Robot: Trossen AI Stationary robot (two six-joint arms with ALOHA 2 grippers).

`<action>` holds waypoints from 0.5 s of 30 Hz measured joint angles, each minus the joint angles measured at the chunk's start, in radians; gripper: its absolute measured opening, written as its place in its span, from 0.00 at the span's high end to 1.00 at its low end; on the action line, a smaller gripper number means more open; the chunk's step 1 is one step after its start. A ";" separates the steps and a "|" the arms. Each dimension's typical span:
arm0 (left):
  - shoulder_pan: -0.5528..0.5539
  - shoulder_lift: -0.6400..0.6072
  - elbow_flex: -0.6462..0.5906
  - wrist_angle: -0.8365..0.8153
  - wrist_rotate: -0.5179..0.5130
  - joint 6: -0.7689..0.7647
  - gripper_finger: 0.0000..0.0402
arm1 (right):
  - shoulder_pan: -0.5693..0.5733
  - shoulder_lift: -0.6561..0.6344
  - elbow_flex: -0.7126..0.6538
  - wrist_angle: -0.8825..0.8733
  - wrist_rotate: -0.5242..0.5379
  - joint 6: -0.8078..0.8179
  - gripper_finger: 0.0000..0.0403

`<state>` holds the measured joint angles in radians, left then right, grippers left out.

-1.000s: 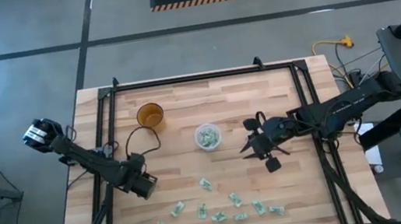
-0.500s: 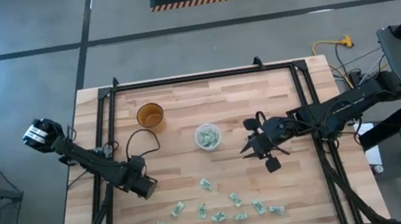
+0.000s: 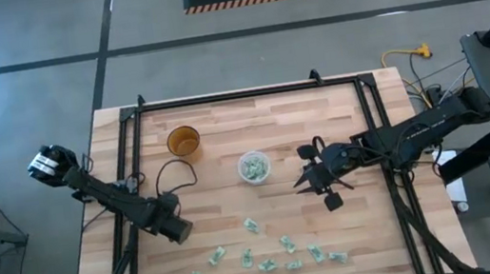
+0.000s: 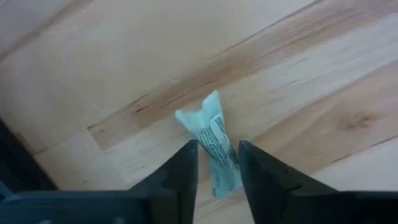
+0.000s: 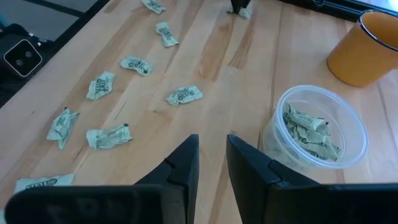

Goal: Pick and place Stevia / Truvia into bins
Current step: Put the stevia packet into the transparent container

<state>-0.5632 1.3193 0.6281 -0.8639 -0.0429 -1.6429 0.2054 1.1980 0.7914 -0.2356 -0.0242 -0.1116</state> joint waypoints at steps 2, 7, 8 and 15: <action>0.000 0.000 0.000 0.006 0.001 0.019 0.82 | 0.000 0.000 0.000 0.000 0.000 0.000 0.83; 0.000 0.000 0.000 0.031 -0.001 0.108 0.94 | 0.000 0.001 0.000 0.000 0.000 0.000 0.82; 0.000 0.000 0.000 0.041 -0.005 0.136 0.96 | 0.000 0.001 0.000 0.000 0.000 0.000 0.82; -0.001 0.000 0.000 0.218 -0.114 0.451 0.99 | 0.000 0.001 0.000 0.000 0.000 0.000 0.83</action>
<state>-0.5640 1.3193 0.6283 -0.6460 -0.1570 -1.1918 0.2050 1.1988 0.7910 -0.2356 -0.0242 -0.1120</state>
